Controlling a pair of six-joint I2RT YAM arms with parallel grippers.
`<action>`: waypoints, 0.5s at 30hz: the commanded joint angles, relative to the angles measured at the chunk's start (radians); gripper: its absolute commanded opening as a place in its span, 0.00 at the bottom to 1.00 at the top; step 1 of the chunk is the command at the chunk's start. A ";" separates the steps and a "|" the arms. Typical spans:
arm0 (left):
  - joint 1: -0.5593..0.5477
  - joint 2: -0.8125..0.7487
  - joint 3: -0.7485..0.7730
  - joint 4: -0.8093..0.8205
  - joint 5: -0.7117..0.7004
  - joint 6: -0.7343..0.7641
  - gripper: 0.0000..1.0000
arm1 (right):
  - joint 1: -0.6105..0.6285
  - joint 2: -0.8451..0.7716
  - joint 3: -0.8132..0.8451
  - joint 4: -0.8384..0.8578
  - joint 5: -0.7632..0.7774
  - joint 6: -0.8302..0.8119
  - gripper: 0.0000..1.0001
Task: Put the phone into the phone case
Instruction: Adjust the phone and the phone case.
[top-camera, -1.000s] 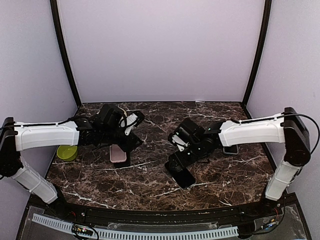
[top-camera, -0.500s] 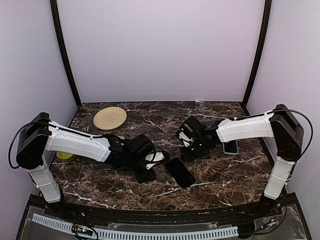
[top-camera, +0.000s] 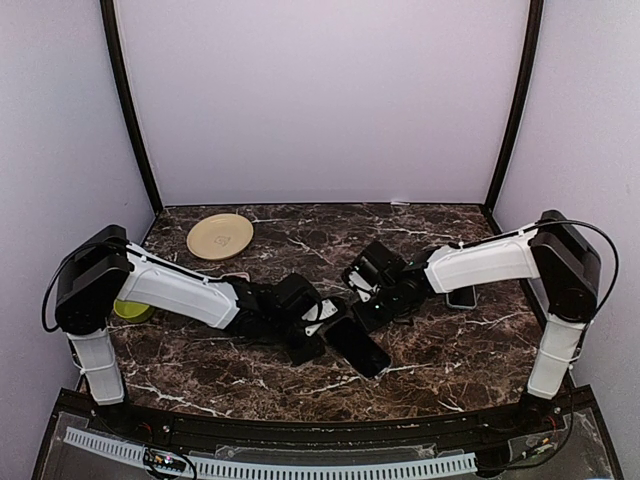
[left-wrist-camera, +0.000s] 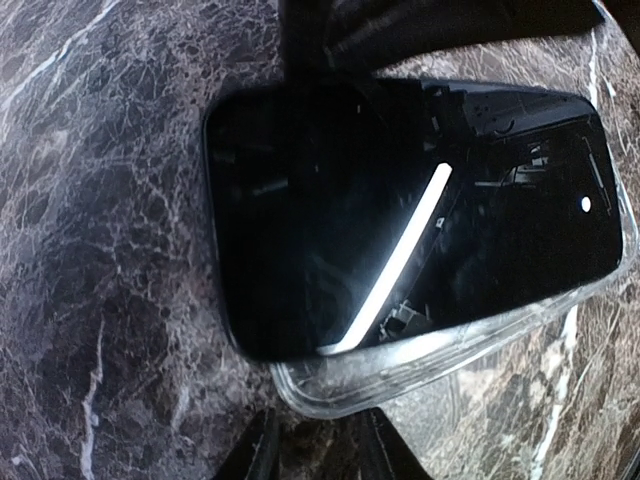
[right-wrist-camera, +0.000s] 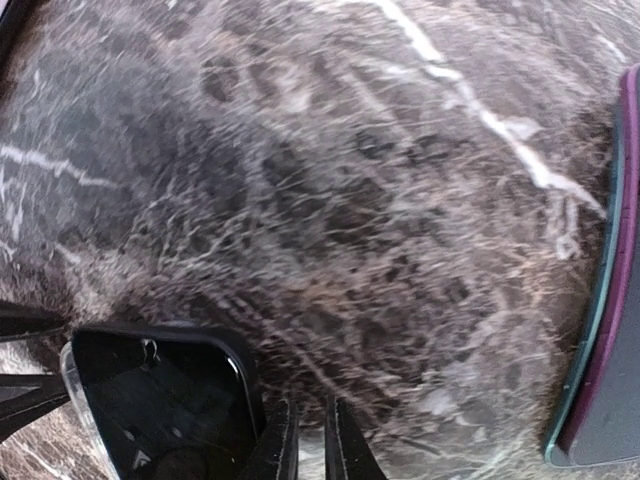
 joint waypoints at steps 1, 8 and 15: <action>-0.001 0.035 0.000 0.016 -0.017 -0.025 0.29 | 0.032 0.012 -0.022 0.032 -0.016 -0.006 0.12; -0.001 0.027 -0.013 0.042 -0.086 -0.030 0.29 | 0.052 -0.053 -0.089 0.100 -0.114 0.015 0.10; -0.001 -0.054 -0.065 0.066 -0.052 0.000 0.29 | 0.023 -0.105 -0.100 0.016 -0.025 0.038 0.10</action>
